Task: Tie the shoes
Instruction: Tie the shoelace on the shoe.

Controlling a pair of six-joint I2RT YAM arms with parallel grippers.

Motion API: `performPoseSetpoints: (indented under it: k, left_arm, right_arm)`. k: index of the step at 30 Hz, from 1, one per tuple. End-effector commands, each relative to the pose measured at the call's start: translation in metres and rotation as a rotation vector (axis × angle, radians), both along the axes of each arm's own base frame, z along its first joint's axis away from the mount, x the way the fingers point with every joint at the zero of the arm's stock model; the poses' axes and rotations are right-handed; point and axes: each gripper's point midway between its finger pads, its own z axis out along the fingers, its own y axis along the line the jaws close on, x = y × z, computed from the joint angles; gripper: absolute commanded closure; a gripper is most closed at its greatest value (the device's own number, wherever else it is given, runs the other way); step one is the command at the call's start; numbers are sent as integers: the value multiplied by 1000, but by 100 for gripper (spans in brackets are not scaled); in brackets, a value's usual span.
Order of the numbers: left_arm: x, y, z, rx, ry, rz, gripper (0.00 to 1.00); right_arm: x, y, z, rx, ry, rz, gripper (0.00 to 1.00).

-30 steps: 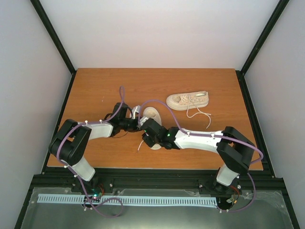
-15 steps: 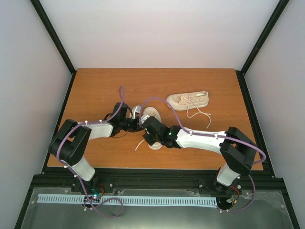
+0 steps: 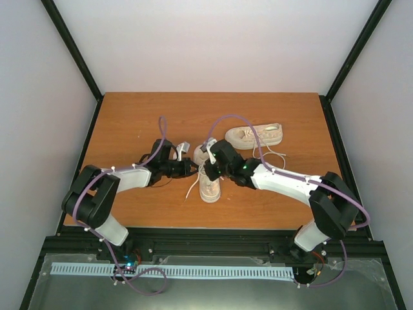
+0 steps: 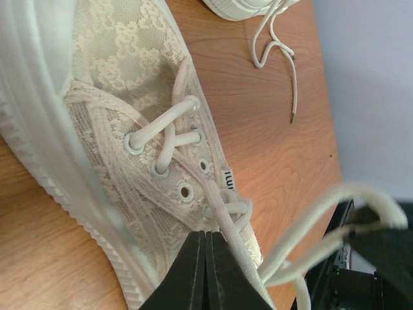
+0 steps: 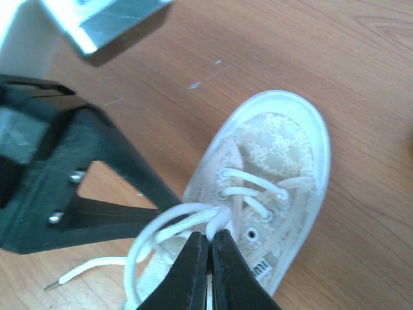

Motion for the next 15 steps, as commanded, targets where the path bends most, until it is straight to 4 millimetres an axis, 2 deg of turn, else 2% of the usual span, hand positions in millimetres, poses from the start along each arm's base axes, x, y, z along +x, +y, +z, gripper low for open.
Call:
performPoseSetpoints:
  k: [1, 6, 15]
  left_arm:
    - [2, 5, 4, 29, -41, 18, 99]
    - [2, 9, 6, 45, -54, 34, 99]
    - [2, 20, 0, 90, -63, 83, 99]
  right_arm:
    - [14, -12, 2, 55, 17, -40, 97]
    - [29, -26, -11, 62, 46, -85, 97]
    - [41, -47, -34, 42, 101, -153, 97]
